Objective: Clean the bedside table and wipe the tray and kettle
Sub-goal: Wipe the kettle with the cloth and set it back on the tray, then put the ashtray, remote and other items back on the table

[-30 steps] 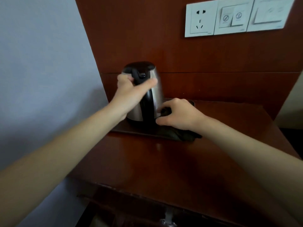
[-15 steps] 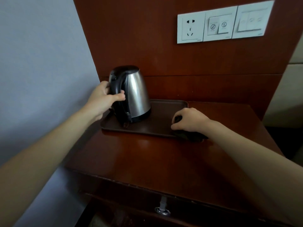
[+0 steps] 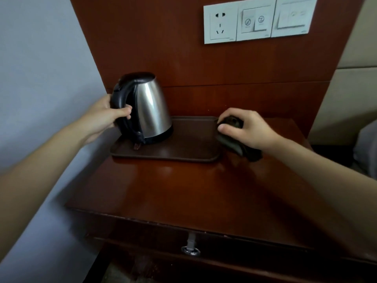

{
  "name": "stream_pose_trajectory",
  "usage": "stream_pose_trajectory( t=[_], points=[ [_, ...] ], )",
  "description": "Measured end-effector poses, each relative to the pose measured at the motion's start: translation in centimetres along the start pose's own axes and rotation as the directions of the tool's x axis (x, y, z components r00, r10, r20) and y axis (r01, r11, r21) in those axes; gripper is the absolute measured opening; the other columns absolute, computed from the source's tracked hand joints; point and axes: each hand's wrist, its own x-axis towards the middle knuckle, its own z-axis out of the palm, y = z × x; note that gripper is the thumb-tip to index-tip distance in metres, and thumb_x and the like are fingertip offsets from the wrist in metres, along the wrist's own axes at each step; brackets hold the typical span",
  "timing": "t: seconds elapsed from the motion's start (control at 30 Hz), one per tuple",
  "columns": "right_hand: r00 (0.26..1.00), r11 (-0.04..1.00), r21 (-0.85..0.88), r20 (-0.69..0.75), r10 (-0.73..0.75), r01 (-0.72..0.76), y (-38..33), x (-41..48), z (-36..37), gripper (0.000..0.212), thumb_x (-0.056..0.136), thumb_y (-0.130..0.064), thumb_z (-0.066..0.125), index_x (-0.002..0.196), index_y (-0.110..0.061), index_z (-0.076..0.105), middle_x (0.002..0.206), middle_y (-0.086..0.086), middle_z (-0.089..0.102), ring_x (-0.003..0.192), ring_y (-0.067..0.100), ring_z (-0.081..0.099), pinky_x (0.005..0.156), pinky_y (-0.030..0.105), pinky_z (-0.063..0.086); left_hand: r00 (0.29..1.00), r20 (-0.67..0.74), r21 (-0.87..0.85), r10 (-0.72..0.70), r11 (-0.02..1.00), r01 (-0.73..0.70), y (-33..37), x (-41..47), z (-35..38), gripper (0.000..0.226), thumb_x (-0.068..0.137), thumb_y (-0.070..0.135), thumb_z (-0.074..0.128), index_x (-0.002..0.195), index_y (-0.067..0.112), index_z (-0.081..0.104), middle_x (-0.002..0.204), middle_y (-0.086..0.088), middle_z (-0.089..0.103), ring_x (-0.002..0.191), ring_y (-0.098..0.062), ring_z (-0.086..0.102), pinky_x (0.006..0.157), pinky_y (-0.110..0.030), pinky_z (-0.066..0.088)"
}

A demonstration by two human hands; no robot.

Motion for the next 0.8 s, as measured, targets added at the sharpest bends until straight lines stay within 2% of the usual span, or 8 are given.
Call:
stream_pose_trajectory(
  t=[0.1,0.17,0.33,0.43,0.5,0.57,0.67,0.8],
  points=[
    [0.999,0.998,-0.058,0.050,0.004,-0.001,1.9,-0.5,-3.6,0.037,0.078,-0.028,0.071,0.107,-0.011,0.057,0.111,0.001,0.061,0.098,0.002,0.057,0.086,0.014,0.044,0.998,-0.057,-0.077,0.003,0.997,-0.008,-0.6,0.0,0.8,0.023,0.093,0.003,0.051,0.090,0.026,0.052,0.090,0.007,0.060,0.081,-0.008,0.059,0.095,-0.037,0.042],
    [0.981,0.989,-0.109,0.154,0.115,-0.099,3.9,-0.8,-5.2,0.053,0.071,-0.039,0.070,0.114,-0.016,0.048,0.128,0.004,0.050,0.115,0.013,0.049,0.096,0.025,0.042,0.998,-0.056,-0.192,-0.009,0.981,-0.002,-1.2,0.2,0.8,0.023,0.095,0.002,0.048,0.095,0.023,0.054,0.086,0.008,0.062,0.072,-0.002,0.062,0.089,-0.032,0.044],
    [0.814,0.851,-0.492,0.409,0.412,-0.183,8.3,-2.5,-4.7,0.066,0.073,-0.062,0.054,0.133,-0.043,0.036,0.152,-0.011,0.018,0.137,0.025,0.017,0.110,0.054,0.023,0.992,-0.101,-0.197,0.078,0.976,-0.097,-3.6,-0.3,0.8,0.025,0.095,0.004,0.047,0.098,0.028,0.050,0.096,0.010,0.059,0.085,-0.001,0.059,0.086,-0.028,0.048],
    [0.854,0.926,-0.373,0.464,0.236,-0.053,7.7,-1.8,-4.0,0.039,0.089,-0.034,0.058,0.125,-0.042,0.047,0.148,-0.008,0.029,0.135,0.019,0.031,0.110,0.043,0.030,0.988,-0.109,-0.172,0.107,0.977,-0.125,-4.3,-0.6,0.7,0.029,0.095,0.001,0.047,0.097,0.029,0.052,0.094,0.013,0.063,0.089,-0.001,0.062,0.093,-0.028,0.051],
    [0.867,0.973,-0.231,0.481,0.133,-0.021,7.6,-1.3,-3.9,0.037,0.089,-0.012,0.059,0.110,-0.041,0.054,0.142,-0.010,0.037,0.134,0.016,0.035,0.112,0.045,0.029,0.992,-0.074,-0.179,0.103,0.977,-0.115,-4.5,-0.6,0.5,0.031,0.096,-0.002,0.043,0.096,0.027,0.055,0.083,0.015,0.069,0.085,0.001,0.065,0.090,-0.020,0.052],
    [0.877,0.977,-0.212,0.468,0.113,-0.013,7.6,-1.3,-4.1,0.041,0.087,-0.010,0.061,0.108,-0.044,0.053,0.145,-0.007,0.035,0.137,0.019,0.030,0.113,0.050,0.024,0.994,-0.025,-0.161,0.102,0.981,-0.105,-4.7,-0.7,0.1,0.030,0.096,-0.001,0.042,0.099,0.026,0.055,0.084,0.015,0.070,0.086,0.000,0.066,0.087,-0.016,0.052],
    [0.926,0.931,-0.366,0.348,0.149,-0.012,7.5,-2.0,-4.3,0.039,0.088,-0.036,0.059,0.123,-0.049,0.046,0.153,-0.003,0.020,0.139,0.028,0.013,0.111,0.053,0.014,0.998,-0.003,-0.069,0.069,0.995,-0.069,-5.3,-0.9,-0.7,0.026,0.096,0.003,0.046,0.102,0.028,0.052,0.103,0.007,0.062,0.093,-0.005,0.061,0.080,-0.016,0.054],
    [0.912,0.874,-0.473,0.301,0.278,-0.111,6.2,-3.7,-2.8,0.049,0.078,-0.068,0.051,0.116,-0.037,0.052,0.148,-0.005,0.025,0.133,0.027,0.022,0.107,0.054,0.026,0.973,-0.224,0.065,0.058,0.997,-0.045,-5.5,-2.0,-1.2,0.032,0.094,-0.001,0.048,0.084,0.029,0.044,0.085,0.007,0.051,0.064,0.002,0.057,0.051,-0.006,0.045]
  ],
)
